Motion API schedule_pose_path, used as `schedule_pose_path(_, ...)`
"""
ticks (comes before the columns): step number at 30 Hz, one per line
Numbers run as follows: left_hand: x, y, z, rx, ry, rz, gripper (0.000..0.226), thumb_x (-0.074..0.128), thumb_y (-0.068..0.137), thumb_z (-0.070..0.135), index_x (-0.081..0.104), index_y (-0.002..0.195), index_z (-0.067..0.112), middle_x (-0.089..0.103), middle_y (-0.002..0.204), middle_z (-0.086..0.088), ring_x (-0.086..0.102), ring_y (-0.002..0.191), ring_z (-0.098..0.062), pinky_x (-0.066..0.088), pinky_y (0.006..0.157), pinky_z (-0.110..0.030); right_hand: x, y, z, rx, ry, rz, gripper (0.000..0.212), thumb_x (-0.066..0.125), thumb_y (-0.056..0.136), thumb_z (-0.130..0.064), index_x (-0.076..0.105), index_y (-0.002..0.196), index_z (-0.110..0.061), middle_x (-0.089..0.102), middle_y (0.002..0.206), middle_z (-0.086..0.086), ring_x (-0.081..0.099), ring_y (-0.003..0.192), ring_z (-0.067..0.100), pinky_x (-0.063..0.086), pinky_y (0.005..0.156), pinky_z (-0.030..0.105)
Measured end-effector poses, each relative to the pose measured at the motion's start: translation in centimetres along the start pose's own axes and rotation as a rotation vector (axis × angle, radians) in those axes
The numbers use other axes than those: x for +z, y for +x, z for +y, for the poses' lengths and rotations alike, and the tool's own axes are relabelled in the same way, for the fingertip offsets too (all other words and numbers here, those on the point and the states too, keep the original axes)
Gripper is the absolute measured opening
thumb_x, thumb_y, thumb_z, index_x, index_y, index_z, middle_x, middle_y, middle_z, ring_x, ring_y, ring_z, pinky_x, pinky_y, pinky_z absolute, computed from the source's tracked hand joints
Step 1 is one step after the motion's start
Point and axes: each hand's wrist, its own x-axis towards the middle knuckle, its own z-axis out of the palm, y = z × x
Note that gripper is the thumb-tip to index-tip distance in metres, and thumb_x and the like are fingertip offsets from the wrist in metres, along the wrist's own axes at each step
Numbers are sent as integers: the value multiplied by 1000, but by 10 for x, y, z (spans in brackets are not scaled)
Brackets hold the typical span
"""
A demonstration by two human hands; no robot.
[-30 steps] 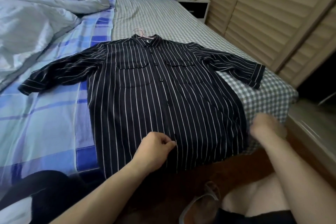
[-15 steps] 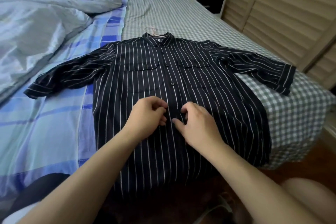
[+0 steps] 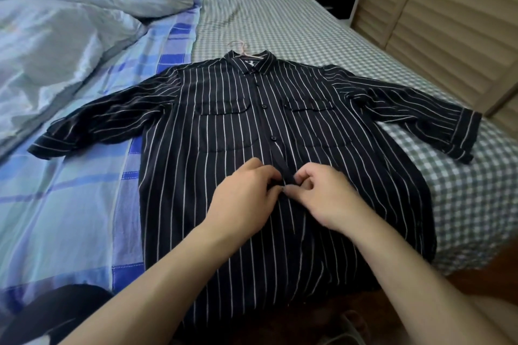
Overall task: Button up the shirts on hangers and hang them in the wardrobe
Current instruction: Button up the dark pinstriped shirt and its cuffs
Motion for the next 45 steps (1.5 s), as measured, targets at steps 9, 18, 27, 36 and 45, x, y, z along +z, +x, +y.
schedule_pose_path(9,1,-5,3,-49,49,-35,16,62,97,38,69,111,35,55,107,13,61,93,-11,55,75,-36,2,0,-17,-17,-229,64,21,49,97,-26,54,80,-14,55,70,-1,48,58,17,35,50,30)
schedule_pose_path(18,-2,3,4,-226,-271,-66,12,69,93,23,72,82,27,72,72,7,70,70,-9,58,71,-27,-6,9,6,70,432,-191,8,72,91,-11,71,91,-3,65,81,6,57,79,17,50,87,36)
schedule_pose_path(27,-4,1,6,-518,-978,-143,5,69,92,-4,72,87,-3,71,73,-14,73,69,-20,63,68,-27,-13,4,8,117,561,-211,5,74,88,-9,75,93,-12,71,81,-1,62,81,12,46,87,29)
schedule_pose_path(36,-6,3,5,-557,-1077,-159,5,70,91,-5,72,87,-3,69,72,-13,70,65,-17,61,66,-23,-11,1,4,123,529,-185,11,75,88,-10,75,99,-12,71,82,-2,62,79,9,45,86,25)
schedule_pose_path(45,-4,4,2,-571,-1084,-152,4,71,90,-4,72,93,-6,70,76,-16,70,65,-17,59,65,-22,-11,-3,0,127,501,-184,15,75,88,-11,75,103,-12,71,88,0,63,82,9,47,95,28)
